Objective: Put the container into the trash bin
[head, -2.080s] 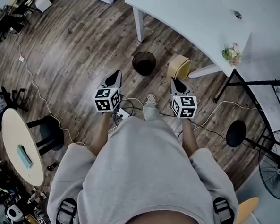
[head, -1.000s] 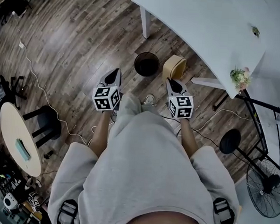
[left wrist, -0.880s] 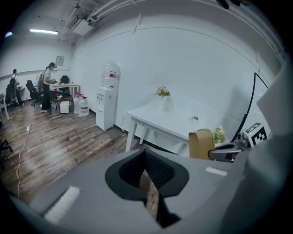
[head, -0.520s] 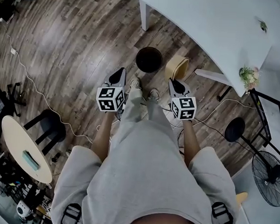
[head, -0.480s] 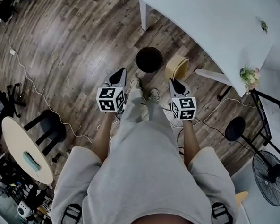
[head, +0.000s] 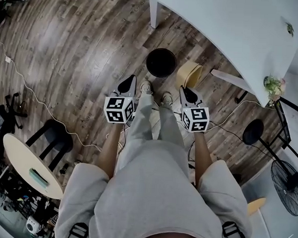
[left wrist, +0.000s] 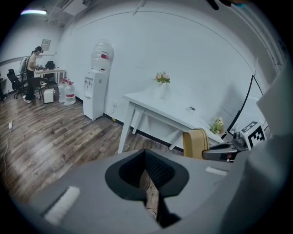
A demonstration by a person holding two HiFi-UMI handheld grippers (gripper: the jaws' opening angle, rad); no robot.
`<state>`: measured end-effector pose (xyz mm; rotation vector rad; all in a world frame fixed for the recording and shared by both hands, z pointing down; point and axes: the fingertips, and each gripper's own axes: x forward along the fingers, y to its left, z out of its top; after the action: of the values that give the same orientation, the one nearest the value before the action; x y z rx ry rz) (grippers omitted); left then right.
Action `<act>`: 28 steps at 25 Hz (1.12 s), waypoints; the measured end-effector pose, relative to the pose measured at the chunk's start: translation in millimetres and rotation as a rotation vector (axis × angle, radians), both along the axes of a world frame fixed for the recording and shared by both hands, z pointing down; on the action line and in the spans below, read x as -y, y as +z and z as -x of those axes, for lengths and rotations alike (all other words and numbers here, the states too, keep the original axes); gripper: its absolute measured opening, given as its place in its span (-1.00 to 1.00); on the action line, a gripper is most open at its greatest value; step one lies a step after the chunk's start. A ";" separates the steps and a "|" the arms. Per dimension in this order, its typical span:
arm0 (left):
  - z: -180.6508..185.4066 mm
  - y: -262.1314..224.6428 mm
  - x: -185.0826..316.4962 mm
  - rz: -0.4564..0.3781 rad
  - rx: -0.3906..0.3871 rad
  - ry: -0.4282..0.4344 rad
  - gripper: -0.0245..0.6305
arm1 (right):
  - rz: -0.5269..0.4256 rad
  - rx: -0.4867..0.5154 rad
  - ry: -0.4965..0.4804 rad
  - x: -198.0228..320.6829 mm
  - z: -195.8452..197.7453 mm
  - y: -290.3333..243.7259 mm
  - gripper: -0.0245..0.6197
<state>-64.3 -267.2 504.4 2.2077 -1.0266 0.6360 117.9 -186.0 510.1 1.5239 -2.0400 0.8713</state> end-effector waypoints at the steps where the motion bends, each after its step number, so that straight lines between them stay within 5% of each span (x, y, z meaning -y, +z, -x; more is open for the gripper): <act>1: -0.2 5.2 0.6 0.006 0.003 0.007 -0.89 | 0.007 0.001 0.000 0.0 1.4 4.6 -0.83; 28: -5.0 152.2 -34.0 0.160 0.051 0.039 -0.89 | 0.188 0.070 -0.052 -39.9 25.7 142.1 -0.83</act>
<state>-59.3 -233.2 656.7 2.0860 -0.9266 0.7684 92.2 -146.0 652.2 1.3511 -1.9745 1.0762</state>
